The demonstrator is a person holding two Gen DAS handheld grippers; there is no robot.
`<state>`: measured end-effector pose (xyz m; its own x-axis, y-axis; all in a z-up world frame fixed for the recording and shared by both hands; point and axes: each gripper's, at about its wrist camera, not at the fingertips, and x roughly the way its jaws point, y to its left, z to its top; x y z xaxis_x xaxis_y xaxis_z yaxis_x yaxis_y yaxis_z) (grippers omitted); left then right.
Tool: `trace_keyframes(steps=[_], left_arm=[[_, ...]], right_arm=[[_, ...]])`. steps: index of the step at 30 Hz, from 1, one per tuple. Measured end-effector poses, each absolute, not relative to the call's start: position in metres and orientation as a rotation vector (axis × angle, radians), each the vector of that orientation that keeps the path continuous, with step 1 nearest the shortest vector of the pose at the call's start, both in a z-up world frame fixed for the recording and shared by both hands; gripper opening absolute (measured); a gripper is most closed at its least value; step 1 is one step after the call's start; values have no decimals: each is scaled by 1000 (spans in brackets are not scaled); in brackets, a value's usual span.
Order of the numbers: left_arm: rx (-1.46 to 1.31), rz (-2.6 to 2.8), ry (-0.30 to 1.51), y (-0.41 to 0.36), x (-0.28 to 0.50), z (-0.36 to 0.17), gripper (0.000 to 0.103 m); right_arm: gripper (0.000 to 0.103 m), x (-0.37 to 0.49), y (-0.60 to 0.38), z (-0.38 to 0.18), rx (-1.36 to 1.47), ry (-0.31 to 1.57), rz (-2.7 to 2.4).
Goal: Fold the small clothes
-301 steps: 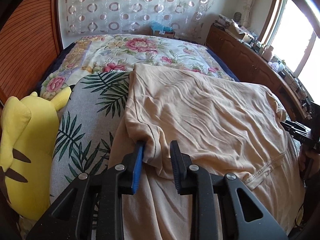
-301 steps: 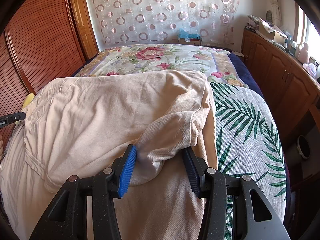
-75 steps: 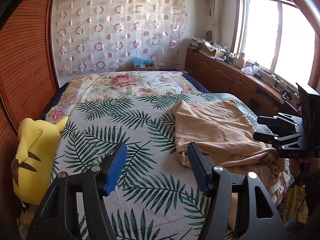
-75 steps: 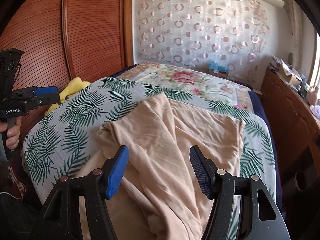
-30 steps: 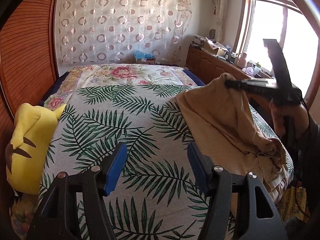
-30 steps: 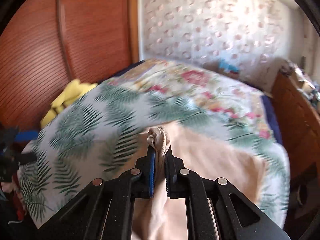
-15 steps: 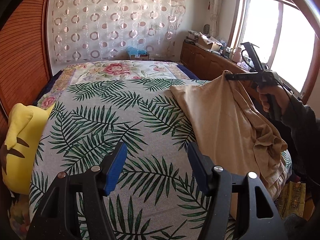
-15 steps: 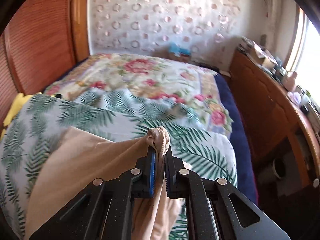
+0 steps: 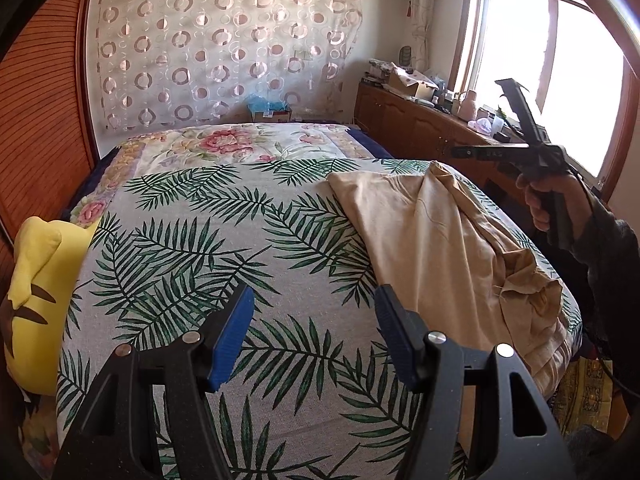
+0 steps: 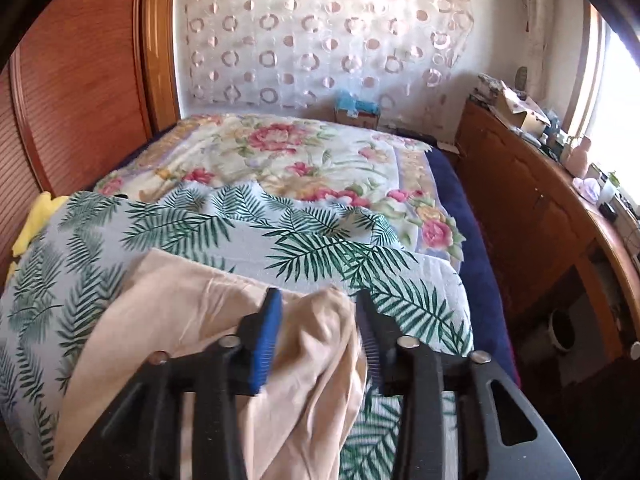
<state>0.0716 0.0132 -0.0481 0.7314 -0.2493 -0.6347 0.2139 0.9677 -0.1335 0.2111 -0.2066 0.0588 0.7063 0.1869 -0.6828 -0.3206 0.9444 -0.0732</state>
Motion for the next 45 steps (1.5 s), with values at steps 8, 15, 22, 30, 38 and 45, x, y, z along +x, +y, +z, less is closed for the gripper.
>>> trace_keyframes(steps=[8,15,22,30,38,45], left_arm=[[-52,-283,707,3,71,-50,64],[-39,-323,733,-16,71,-60,64],[-24,-357,738,-32,67,-64,64],[-24,-369,748,-37,64,-67,64],[-19,-375,750,-39,63,-68,64],[-12,-383,753,-44,63,-68,64]], right_arm=[[44,129,-221,52,-203,717,366],[44,61,-243,36,-138,752,421],[44,19,-248,32,-124,751,410],[44,3,-238,30,-138,779,420],[17,15,-238,27,-165,816,417],[4,-4,-260,42,-112,759,430]])
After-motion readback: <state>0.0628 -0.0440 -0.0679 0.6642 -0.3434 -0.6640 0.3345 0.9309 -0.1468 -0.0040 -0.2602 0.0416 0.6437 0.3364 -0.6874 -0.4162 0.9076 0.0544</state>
